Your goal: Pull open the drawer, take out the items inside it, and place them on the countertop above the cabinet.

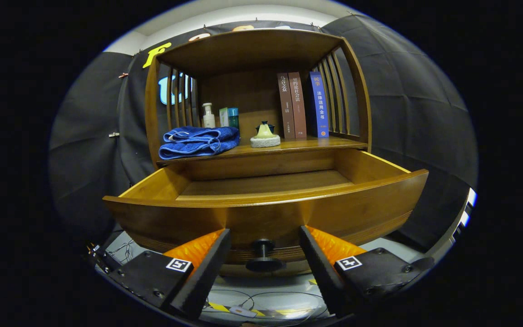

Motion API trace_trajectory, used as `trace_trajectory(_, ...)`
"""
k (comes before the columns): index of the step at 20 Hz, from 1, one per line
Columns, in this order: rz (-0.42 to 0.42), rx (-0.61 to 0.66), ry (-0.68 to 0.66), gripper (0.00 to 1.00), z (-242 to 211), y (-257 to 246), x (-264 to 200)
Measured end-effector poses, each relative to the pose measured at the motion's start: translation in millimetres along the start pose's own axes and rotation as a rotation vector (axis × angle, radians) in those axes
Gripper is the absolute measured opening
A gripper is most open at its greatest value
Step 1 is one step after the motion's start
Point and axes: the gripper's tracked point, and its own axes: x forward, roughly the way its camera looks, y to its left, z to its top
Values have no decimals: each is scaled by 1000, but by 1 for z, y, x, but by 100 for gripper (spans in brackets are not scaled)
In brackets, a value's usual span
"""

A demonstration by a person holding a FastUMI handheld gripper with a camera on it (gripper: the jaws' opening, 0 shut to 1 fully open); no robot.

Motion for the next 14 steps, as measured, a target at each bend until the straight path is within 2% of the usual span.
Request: trace_trajectory(14, -16, -32, 32, 100, 40, 4, 109)
